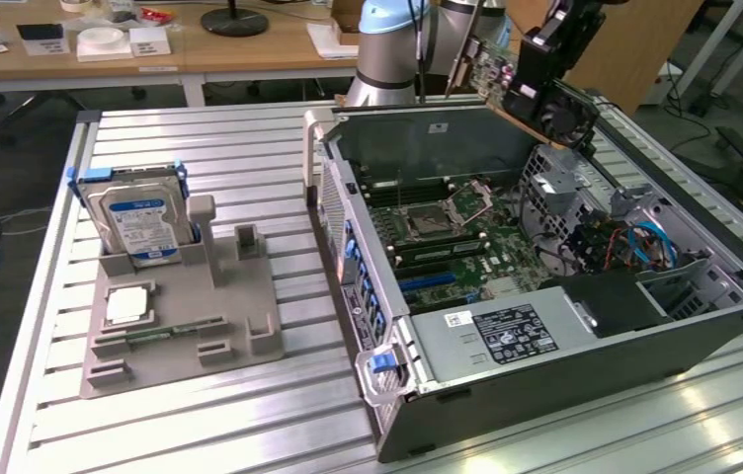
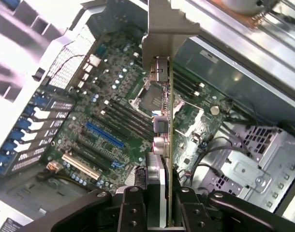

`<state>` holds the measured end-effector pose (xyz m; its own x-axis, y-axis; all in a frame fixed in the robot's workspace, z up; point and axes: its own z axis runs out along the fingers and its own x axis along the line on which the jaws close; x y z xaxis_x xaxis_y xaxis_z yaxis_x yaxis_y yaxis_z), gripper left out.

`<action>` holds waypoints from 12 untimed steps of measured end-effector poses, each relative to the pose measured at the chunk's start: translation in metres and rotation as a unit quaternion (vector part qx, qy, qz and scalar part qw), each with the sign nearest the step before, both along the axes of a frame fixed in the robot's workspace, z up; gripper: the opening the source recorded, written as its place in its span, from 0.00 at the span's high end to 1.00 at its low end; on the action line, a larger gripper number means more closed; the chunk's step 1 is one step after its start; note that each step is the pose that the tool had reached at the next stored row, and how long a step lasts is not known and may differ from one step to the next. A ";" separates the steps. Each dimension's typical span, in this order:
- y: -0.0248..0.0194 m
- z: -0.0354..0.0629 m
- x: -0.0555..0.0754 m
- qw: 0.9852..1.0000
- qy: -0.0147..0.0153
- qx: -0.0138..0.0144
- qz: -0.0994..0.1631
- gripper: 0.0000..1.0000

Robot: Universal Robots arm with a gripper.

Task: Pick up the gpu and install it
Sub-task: 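Insert the gpu into the slot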

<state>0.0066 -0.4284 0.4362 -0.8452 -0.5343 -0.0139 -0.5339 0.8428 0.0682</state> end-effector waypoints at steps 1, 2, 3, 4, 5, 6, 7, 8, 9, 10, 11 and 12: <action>0.0000 -0.0001 0.000 1.000 0.000 0.000 0.008 0.72; 0.0000 -0.0003 0.000 1.000 0.000 0.000 0.017 0.72; 0.0000 -0.0006 0.000 1.000 0.000 0.000 0.026 0.72; 0.0000 -0.0008 0.000 0.999 0.000 0.000 0.034 0.72; 0.0000 -0.0012 0.000 0.999 0.000 0.000 0.043 0.72; 0.0000 -0.0017 0.000 0.999 0.000 0.000 0.052 0.72; 0.0000 -0.0023 0.000 0.998 0.000 0.000 0.061 0.72; 0.0000 -0.0030 0.000 0.998 0.000 0.000 0.070 0.72; 0.0000 -0.0038 0.000 0.997 0.000 0.000 0.079 0.72; 0.0000 -0.0045 0.000 0.996 0.000 0.000 0.088 0.72; 0.0000 -0.0052 0.000 0.995 0.000 0.000 0.095 0.72; 0.0000 -0.0059 0.000 0.995 0.000 0.000 0.101 0.72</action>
<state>0.0065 -0.4284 0.4303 -0.7200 -0.6938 -0.0144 -0.6930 0.7177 0.0686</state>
